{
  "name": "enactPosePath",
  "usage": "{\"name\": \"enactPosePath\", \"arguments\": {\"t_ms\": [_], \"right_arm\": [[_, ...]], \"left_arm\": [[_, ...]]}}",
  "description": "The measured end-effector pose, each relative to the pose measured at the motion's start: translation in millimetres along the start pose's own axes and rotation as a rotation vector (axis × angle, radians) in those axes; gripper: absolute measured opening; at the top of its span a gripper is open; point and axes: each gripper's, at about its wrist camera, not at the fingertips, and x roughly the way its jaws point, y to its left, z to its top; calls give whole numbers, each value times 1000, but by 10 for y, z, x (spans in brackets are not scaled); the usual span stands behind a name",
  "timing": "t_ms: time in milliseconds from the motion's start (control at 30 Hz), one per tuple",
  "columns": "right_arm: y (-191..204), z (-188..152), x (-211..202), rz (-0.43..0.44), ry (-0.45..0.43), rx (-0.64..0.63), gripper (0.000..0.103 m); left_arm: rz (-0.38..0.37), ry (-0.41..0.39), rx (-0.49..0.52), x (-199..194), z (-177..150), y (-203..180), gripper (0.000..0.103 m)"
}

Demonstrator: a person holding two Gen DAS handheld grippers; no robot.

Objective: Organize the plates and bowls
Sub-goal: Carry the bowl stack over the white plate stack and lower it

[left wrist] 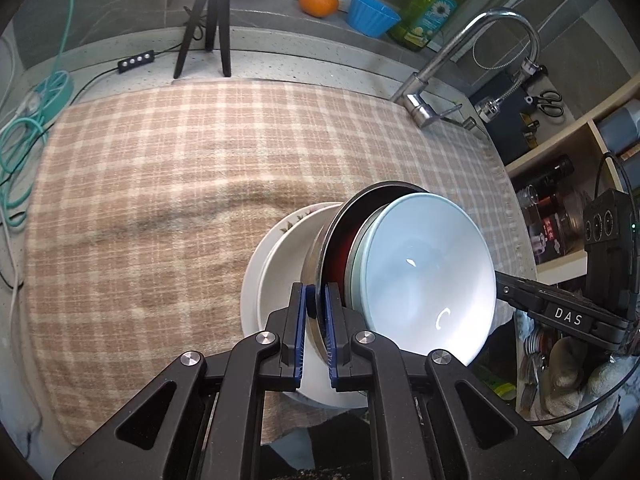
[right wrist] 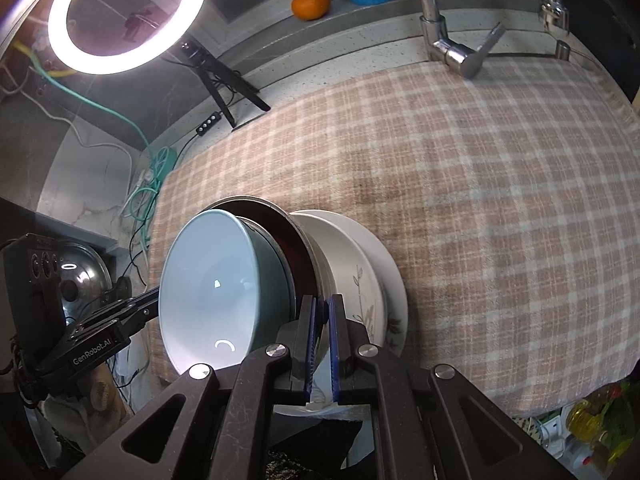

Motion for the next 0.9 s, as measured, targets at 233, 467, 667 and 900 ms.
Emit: {"name": "enactPosePath", "arguments": {"t_ms": [233, 467, 667, 900], "right_arm": [[-54, -45, 44, 2, 16, 11, 6], [-62, -51, 83, 3, 25, 11, 6], [-54, -51, 85, 5, 23, 8, 6], [-31, -59, 83, 5, 27, 3, 6]], "left_arm": [[8, 18, 7, 55, -21, -7, 7], [14, 26, 3, 79, -30, 6, 7], [18, 31, -2, 97, -31, 18, 7], [21, 34, -6, 115, -25, 26, 7]]}}
